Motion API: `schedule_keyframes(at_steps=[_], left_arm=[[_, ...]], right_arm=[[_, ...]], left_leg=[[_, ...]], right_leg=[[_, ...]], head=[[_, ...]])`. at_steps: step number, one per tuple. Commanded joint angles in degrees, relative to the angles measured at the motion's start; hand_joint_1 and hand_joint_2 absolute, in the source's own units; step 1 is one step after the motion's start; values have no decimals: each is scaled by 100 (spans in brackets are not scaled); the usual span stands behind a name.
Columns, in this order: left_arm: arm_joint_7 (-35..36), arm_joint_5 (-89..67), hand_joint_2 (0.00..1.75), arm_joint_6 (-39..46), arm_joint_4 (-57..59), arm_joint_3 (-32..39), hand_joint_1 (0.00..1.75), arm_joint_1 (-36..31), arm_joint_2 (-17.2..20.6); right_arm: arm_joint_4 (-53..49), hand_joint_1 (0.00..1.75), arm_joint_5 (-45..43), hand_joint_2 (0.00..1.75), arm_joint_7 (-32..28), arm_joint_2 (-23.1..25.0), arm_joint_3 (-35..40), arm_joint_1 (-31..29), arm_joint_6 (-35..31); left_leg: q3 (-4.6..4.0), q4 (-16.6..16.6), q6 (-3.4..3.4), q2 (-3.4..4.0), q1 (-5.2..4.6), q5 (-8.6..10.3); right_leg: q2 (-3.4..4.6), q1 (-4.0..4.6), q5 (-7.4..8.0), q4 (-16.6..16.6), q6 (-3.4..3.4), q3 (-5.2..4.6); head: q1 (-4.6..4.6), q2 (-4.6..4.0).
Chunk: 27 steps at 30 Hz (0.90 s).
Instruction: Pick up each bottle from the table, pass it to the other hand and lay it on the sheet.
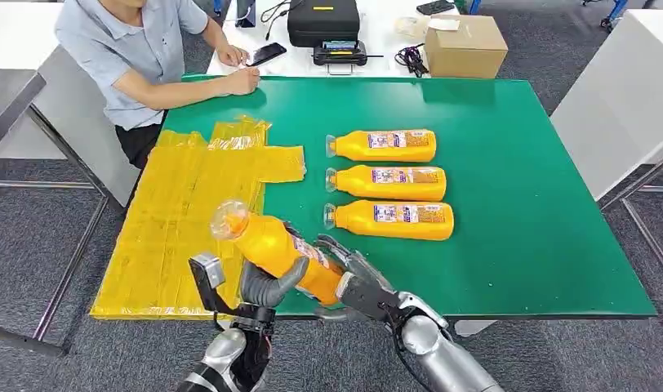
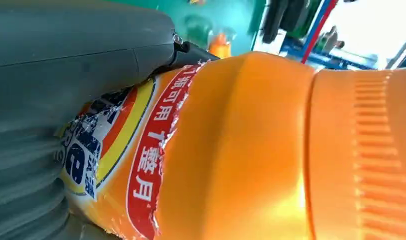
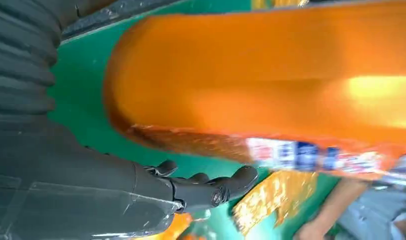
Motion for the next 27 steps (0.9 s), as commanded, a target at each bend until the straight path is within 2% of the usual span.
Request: schedule_keyframes(at_steps=[1,6,9,10,11,12,13,15,16,20,22,24,27], left_arm=[[302,69,175,-35,-682,321,175,187,164],[397,-87,175,269,-608,400,175,137,144],[250,-1039,175,1277,-99,256,175,-213,280],[46,-1912,175,2111,193,99,175,-396,375],[216,-3267,175,2900,630,434,175,-559,371],[351,-4415,175,2876,655,623,175,-569,309],[479,-6421,175,2900,518,1471,175,-466,113],[377,-6347,175,2900,627,1521,175,-523,147],[489,-7049,175,2900,489,1751,175,-490,156],[1495,-9200,175,2900,392,1920,175,-653,455],[1560,-9379,175,2900,466,1965,175,-839,633],[2062,-10030,175,2900,673,1862,175,-1078,929],[2037,-9978,175,2900,705,1861,175,-1111,964]], right_arm=[[279,0,92,175,6,228,-371,218,-272],[65,0,224,175,-47,239,-467,379,-475],[-60,0,312,175,-21,199,-609,522,-598],[-69,0,379,175,-36,204,-663,559,-674],[-40,0,438,175,-78,231,-736,571,-701],[25,0,465,175,-135,269,-786,535,-659],[116,0,494,175,-180,314,-837,485,-617],[174,0,508,175,-192,342,-856,447,-602],[198,0,523,175,-208,353,-859,425,-588],[300,0,540,175,-283,418,-961,382,-503],[322,0,550,175,-316,442,-972,364,-468],[285,0,535,175,-351,458,-974,389,-423],[282,0,535,175,-351,459,-975,390,-424]], left_leg=[[32,2,-20,14,14,-17],[20,-2,-14,10,10,-9],[13,-4,-11,-3,7,-3],[24,-2,-16,4,11,-8],[17,-5,-12,-4,8,-2],[27,-3,-18,-5,13,-7],[25,-9,-14,0,9,-2],[25,-5,-15,19,10,-6],[20,-6,-12,19,7,-4],[21,-2,-14,19,9,-7],[27,-1,-19,28,14,-11],[27,-1,-21,20,14,-8],[23,-3,-19,15,14,-4]], right_leg=[[9,16,-12,-2,-23,31],[6,11,-6,-3,-17,17],[-7,7,-5,-4,-13,14],[0,12,-8,-3,-19,22],[-7,9,-4,-6,-14,18],[-10,15,-8,-7,-22,30],[-4,10,-3,-9,-17,24],[16,10,0,-7,-18,19],[16,7,0,-5,-14,15],[15,10,-3,-4,-16,17],[18,15,-5,-2,-22,20],[11,15,-6,0,-24,20],[10,14,-3,-2,-20,16]], head=[[0,0],[0,0],[2,0],[2,0],[0,0],[2,0],[0,0],[2,0],[2,0],[0,0],[0,0],[2,0],[2,0]])
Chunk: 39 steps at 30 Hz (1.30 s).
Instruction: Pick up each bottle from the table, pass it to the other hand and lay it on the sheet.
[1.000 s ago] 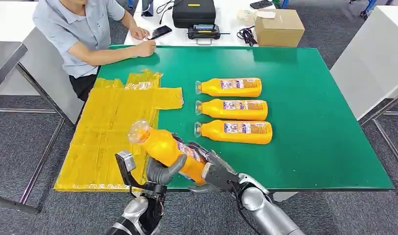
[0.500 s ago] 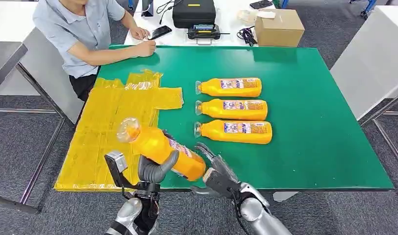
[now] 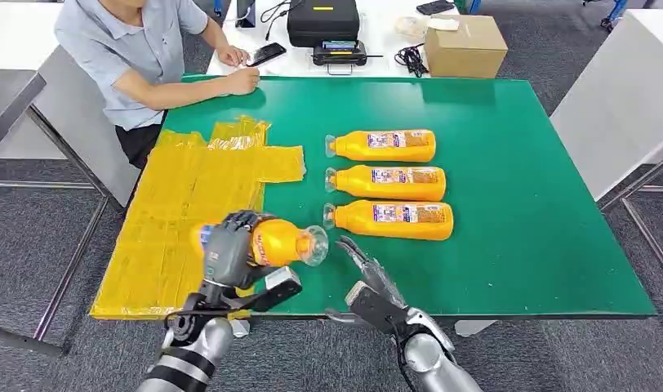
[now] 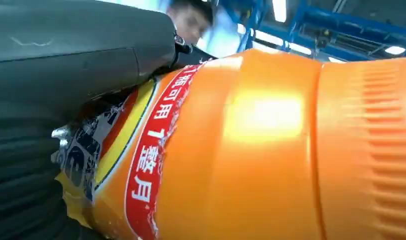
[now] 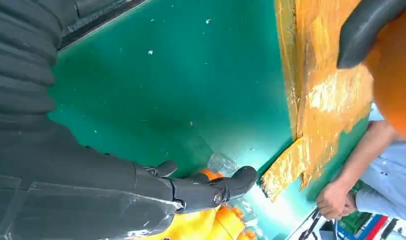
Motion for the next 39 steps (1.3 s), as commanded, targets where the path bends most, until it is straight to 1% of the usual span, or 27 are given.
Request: schedule_keyframes(at_steps=[1,6,7,9,10,11,15,16,18,20,21,22,23,24,27,31,39], left_arm=[[486,-664,175,-9,637,281,175,-711,670],[486,-664,175,-9,637,281,175,-711,670],[772,-968,175,-9,793,189,175,-746,715],[1284,-1367,175,-9,1432,-69,175,-1088,1049],[1381,-1291,175,-9,1740,-258,175,-1242,1192],[1381,-1291,175,-9,1740,-258,175,-1242,1192],[1452,-1548,175,-9,3029,-407,175,-1767,1395],[1425,-1505,175,-144,3294,-412,175,-1856,1397],[1336,-1375,175,-406,3541,-399,175,-1958,1379],[1103,-1117,175,-565,3610,-294,175,-1974,1319],[1101,-1113,175,-567,3610,-299,175,-1969,1302],[1101,-1113,175,-567,3610,-299,175,-1969,1302],[1133,-1173,175,-702,3665,-396,175,-1980,1293],[1097,-1065,175,-771,3687,-344,175,-1964,1274],[1016,-1030,175,-986,3828,-412,175,-1978,1271],[1001,-1014,175,-967,3836,-407,175,-1954,1261],[1001,-1014,175,-967,3836,-407,175,-1954,1261]], right_arm=[[320,0,-15,175,-61,116,-160,-171,85],[320,0,-15,175,-61,116,-160,-171,85],[324,0,-20,175,-67,114,-157,-175,100],[398,0,-91,175,-89,124,-137,-241,165],[447,0,-100,175,-142,132,-145,-266,175],[447,0,-100,175,-142,132,-145,-266,175],[577,0,-101,175,-132,193,-139,-348,214],[610,0,-107,175,-137,208,-157,-347,209],[642,0,-125,175,-152,230,-190,-330,205],[649,0,-132,175,-164,249,-225,-298,186],[649,0,-133,175,-169,251,-228,-289,183],[649,0,-133,175,-169,251,-228,-289,183],[662,0,-135,175,-173,276,-257,-279,173],[674,0,-134,175,-181,290,-267,-277,169],[742,0,-119,175,-211,314,-278,-295,165],[747,0,-119,175,-219,310,-283,-294,162],[747,0,-119,175,-219,310,-283,-294,162]], left_leg=[[20,-1,-14,16,11,-7],[16,-2,-9,5,8,-4],[26,2,-15,10,14,-11],[18,-2,-10,11,7,-5],[25,1,-15,11,10,-10],[19,-2,-13,6,8,-3],[23,-3,-17,16,9,-2],[27,-2,-20,23,13,-4],[31,0,-21,11,14,-5],[17,-4,-15,6,10,4],[29,0,-21,14,16,-4],[20,-2,-15,10,13,1],[25,1,-18,9,15,-3],[15,1,-15,8,13,0],[31,-2,-18,3,12,-3],[23,-5,-13,1,4,6],[53,-5,-17,12,8,5]], right_leg=[[13,11,-3,-2,-16,17],[3,8,-4,-2,-12,17],[6,14,-9,-1,-19,28],[8,6,-4,-1,-14,18],[7,10,-8,0,-19,26],[3,8,-4,-1,-17,20],[13,10,0,0,-21,19],[15,14,-1,1,-25,21],[2,15,-6,2,-25,27],[2,10,-1,-2,-12,15],[8,16,-6,0,-20,27],[5,12,-3,-1,-13,19],[3,15,-8,1,-17,26],[3,12,-5,2,-12,16],[1,11,-8,0,-17,34],[1,3,1,-2,-13,25],[7,6,1,-3,-15,50]], head=[[2,0],[4,0],[4,0],[2,0],[2,0],[4,0],[2,0],[0,0],[4,0],[2,0],[2,0],[4,0],[4,0],[4,0],[4,0],[4,0],[2,0]])
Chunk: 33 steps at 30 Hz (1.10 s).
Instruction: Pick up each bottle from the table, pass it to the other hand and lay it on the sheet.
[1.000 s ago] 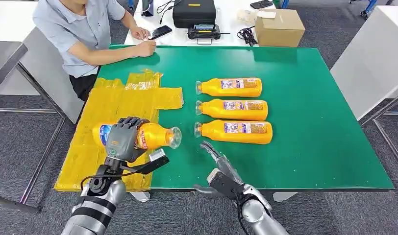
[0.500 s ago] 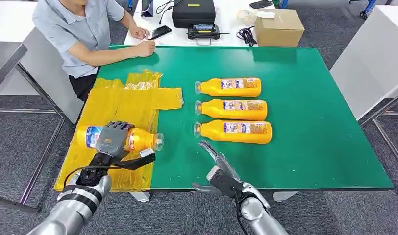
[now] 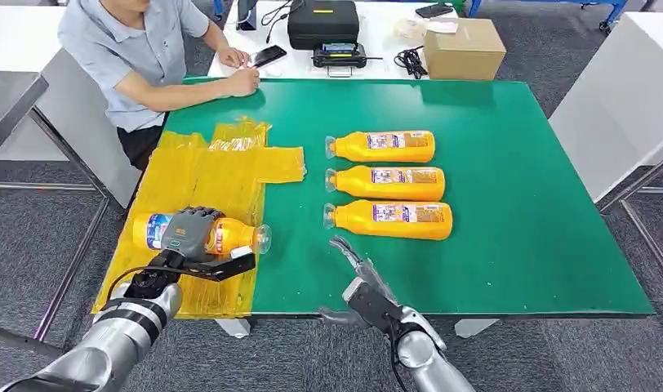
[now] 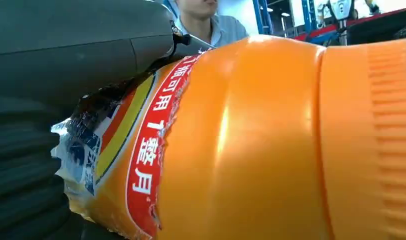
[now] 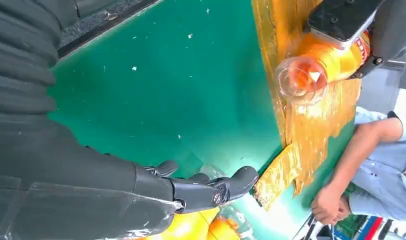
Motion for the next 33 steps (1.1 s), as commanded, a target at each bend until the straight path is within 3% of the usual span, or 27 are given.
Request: schedule_keyframes(at_steps=[1,2,4,6,7,8,10,21,22,23,33], left_arm=[[-5,4,175,-82,564,-224,175,-48,78],[-187,228,0,-136,597,-119,175,-47,25],[-263,290,0,-73,577,-136,175,-2,3],[-351,437,0,-88,588,-85,131,9,-71],[-382,473,0,-91,580,-90,49,2,-88],[-377,426,0,-111,583,-144,7,-11,-87],[-318,426,0,-207,608,-162,0,-47,-104],[-243,447,0,-721,713,-240,0,-128,-96],[-204,551,175,-1055,773,-209,0,-138,-100],[-244,709,175,-1566,818,-246,0,-87,-60],[-472,863,175,-1820,858,-238,0,-43,-48]], right_arm=[[375,0,-1,175,-11,39,-106,-195,-13],[389,0,0,175,-18,45,-136,-190,-24],[381,0,25,175,-41,41,-145,-173,-48],[375,0,34,175,-48,44,-149,-156,-55],[365,0,43,175,-53,46,-145,-149,-57],[358,0,51,175,-59,48,-136,-145,-57],[356,0,61,175,-65,61,-122,-151,-54],[404,0,64,175,-65,66,-157,-219,-61],[419,0,62,175,-74,70,-188,-236,-55],[400,0,76,175,-80,67,-245,-220,-31],[467,0,112,175,-87,62,-245,-262,-8]], left_leg=[[14,-4,-8,12,2,-4],[20,-4,-13,19,8,-7],[22,-4,-15,21,11,-8],[19,-4,-9,15,5,-5],[23,-3,-13,18,8,-8],[20,-6,-9,10,3,-4],[22,-5,-10,7,6,-6],[16,-4,-6,3,2,-3],[23,-3,-13,9,8,-8],[19,-1,-11,8,7,-7],[65,-11,-11,17,3,-4]], right_leg=[[10,3,-1,-2,-9,11],[15,9,-1,-6,-16,18],[17,11,0,-7,-19,20],[13,5,0,-5,-11,17],[14,9,-2,-5,-18,21],[7,4,-2,-6,-12,19],[5,7,-4,-7,-14,24],[3,3,-2,-4,-9,18],[7,9,-5,-6,-17,25],[7,8,-4,-4,-16,21],[17,4,2,-11,-15,63]], head=[[-2,0],[0,0],[0,0],[-2,0],[-2,0],[0,0],[0,0],[0,0],[0,0],[0,0],[0,0]])
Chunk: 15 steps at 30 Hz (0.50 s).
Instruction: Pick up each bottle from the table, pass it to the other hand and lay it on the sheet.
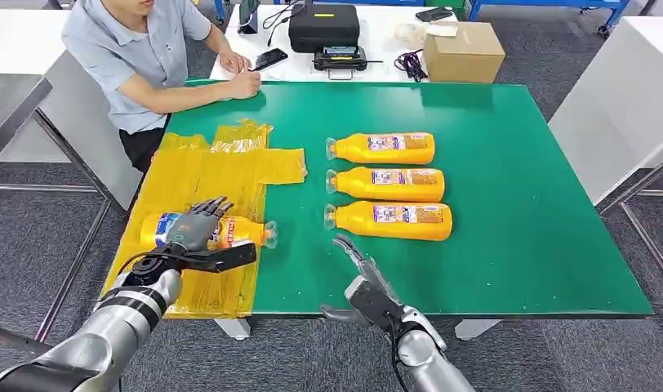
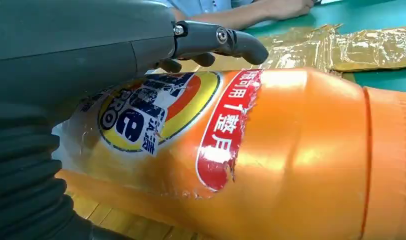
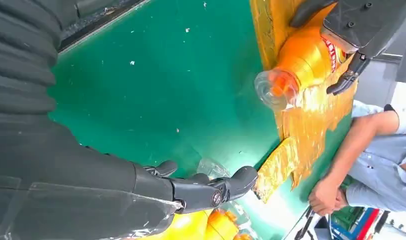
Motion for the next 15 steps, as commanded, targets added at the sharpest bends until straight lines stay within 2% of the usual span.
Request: schedule_keyframes(at_steps=[1,6,8,12,15], left_arm=[[-216,93,175,-355,560,-168,0,264,12],[-357,167,175,-217,506,-254,0,323,22],[-512,185,175,72,395,-343,0,343,10],[-1009,427,175,1317,-207,-460,0,418,-199],[-946,478,175,1266,-432,-552,0,441,-267]], right_arm=[[395,0,38,175,-12,4,-99,-240,33],[480,0,72,175,-47,4,-99,-283,41],[470,0,75,175,-48,-4,-120,-268,28],[482,0,83,175,-84,-25,-157,-206,-3],[478,0,94,175,-106,-27,-156,-174,-37]], left_leg=[[17,-8,-9,20,1,-3],[23,-10,-10,22,1,-3],[25,-11,-11,23,2,-4],[17,-8,-10,3,3,-2],[2,1,-7,-20,5,-1]], right_leg=[[17,2,3,-7,-11,10],[20,2,3,-10,-12,18],[20,3,2,-10,-13,20],[4,3,1,-8,-12,15],[-15,6,-3,-3,-9,7]], head=[[0,0],[0,0],[2,0],[2,0],[0,0]])
